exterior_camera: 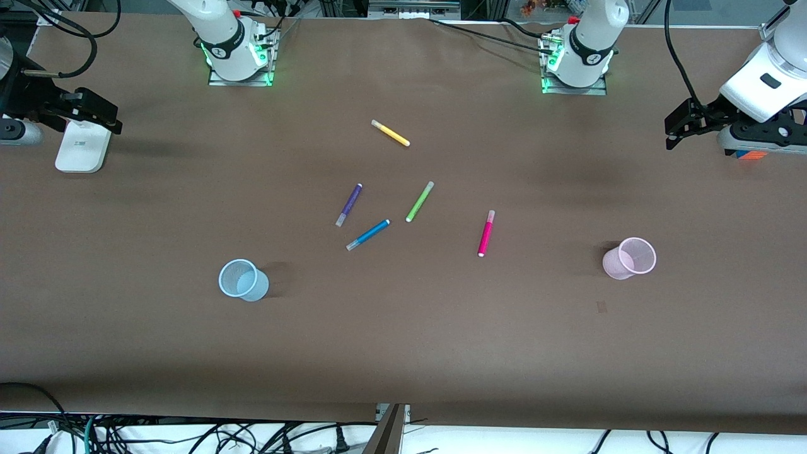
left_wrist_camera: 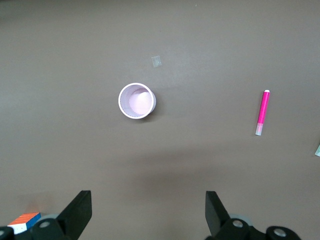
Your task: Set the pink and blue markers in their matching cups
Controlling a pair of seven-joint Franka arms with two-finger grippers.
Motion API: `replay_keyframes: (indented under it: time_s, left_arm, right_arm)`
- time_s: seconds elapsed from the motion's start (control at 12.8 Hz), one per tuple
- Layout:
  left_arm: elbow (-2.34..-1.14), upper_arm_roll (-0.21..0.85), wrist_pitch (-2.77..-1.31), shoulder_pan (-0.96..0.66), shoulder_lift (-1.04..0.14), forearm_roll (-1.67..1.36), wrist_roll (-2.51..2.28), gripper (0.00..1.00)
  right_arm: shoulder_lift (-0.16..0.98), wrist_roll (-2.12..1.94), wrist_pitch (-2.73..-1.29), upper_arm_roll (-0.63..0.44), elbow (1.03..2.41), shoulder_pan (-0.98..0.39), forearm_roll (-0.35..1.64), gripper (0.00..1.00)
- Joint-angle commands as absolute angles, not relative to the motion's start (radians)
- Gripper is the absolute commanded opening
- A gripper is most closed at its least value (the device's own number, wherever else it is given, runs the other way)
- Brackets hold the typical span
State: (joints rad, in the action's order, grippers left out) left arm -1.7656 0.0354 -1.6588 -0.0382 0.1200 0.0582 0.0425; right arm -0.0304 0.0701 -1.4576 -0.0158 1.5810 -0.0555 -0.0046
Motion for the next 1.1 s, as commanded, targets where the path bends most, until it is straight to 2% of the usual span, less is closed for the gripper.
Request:
replay_keyframes:
  time_s: [0.0, 0.78, 1.02]
  left_arm:
    - [-1.741, 0.035, -1.643, -0.040, 0.114, 0.044, 0.049, 1.00]
    - [-1.743, 0.035, -1.643, -0.040, 0.107, 0.045, 0.047, 1.00]
    - [-1.744, 0.044, -1.638, -0.041, 0.104, 0.043, 0.048, 1.00]
  right_arm:
    - [-0.017, 0.063, -1.433, -0.026, 1.548, -0.064, 0.012, 1.00]
    - [0.006, 0.048, -1.428, -0.025, 1.543, -0.067, 0.011, 1.00]
    - [0.038, -0.118, -1.408, -0.025, 1.552, -0.067, 0.000, 1.00]
